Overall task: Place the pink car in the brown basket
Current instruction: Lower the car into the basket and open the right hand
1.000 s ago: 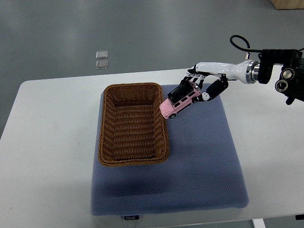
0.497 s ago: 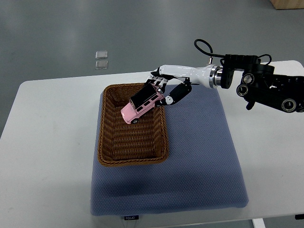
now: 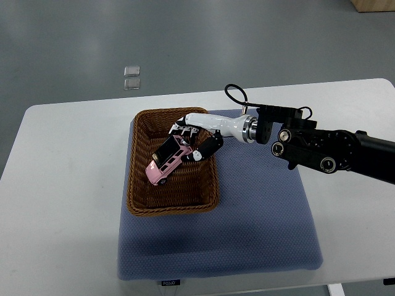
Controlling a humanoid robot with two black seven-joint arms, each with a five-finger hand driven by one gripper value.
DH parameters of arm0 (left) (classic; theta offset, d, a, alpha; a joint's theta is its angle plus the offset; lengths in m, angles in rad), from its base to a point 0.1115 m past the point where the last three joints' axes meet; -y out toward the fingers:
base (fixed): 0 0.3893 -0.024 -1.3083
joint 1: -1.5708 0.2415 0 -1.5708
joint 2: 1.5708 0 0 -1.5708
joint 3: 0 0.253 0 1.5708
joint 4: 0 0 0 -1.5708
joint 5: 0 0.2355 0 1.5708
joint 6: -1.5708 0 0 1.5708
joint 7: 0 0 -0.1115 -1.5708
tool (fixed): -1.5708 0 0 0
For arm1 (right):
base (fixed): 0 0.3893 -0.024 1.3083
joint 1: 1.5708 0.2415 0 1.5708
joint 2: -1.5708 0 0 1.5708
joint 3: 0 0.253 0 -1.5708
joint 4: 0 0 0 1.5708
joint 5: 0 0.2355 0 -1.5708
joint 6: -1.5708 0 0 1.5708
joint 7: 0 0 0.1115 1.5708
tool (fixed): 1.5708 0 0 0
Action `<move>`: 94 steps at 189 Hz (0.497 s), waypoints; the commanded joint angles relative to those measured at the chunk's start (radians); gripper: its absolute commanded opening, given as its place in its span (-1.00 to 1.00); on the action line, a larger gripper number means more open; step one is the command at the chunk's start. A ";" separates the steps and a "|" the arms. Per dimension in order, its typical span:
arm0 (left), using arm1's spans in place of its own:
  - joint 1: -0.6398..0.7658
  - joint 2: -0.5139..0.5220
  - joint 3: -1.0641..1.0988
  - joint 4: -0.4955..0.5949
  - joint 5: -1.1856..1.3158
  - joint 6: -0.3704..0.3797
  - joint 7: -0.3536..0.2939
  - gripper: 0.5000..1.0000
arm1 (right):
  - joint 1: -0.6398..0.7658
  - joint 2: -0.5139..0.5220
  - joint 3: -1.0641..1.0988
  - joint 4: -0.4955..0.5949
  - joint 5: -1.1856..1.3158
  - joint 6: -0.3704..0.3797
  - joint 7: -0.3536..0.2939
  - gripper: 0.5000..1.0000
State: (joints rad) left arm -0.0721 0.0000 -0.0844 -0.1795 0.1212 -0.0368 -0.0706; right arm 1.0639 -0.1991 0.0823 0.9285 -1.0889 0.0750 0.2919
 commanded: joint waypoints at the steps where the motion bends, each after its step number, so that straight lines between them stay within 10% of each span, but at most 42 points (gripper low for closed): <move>1: 0.000 0.000 0.000 0.000 0.000 0.000 0.000 1.00 | -0.013 0.001 -0.019 -0.008 -0.020 -0.017 0.009 -1.00; 39: 0.000 0.000 0.000 0.000 0.000 0.000 0.000 1.00 | -0.031 0.001 -0.032 -0.017 -0.048 -0.027 0.039 -1.00; 66: 0.000 0.000 0.000 0.000 0.000 0.000 0.000 1.00 | -0.033 0.001 -0.029 -0.019 -0.046 -0.026 0.043 0.23; 94: 0.000 0.000 0.000 0.003 0.000 0.000 0.000 1.00 | -0.030 0.001 -0.029 -0.019 -0.046 -0.024 0.044 0.59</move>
State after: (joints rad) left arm -0.0721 0.0000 -0.0844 -0.1787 0.1212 -0.0368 -0.0705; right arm 1.0310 -0.1975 0.0530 0.9097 -1.1361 0.0491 0.3352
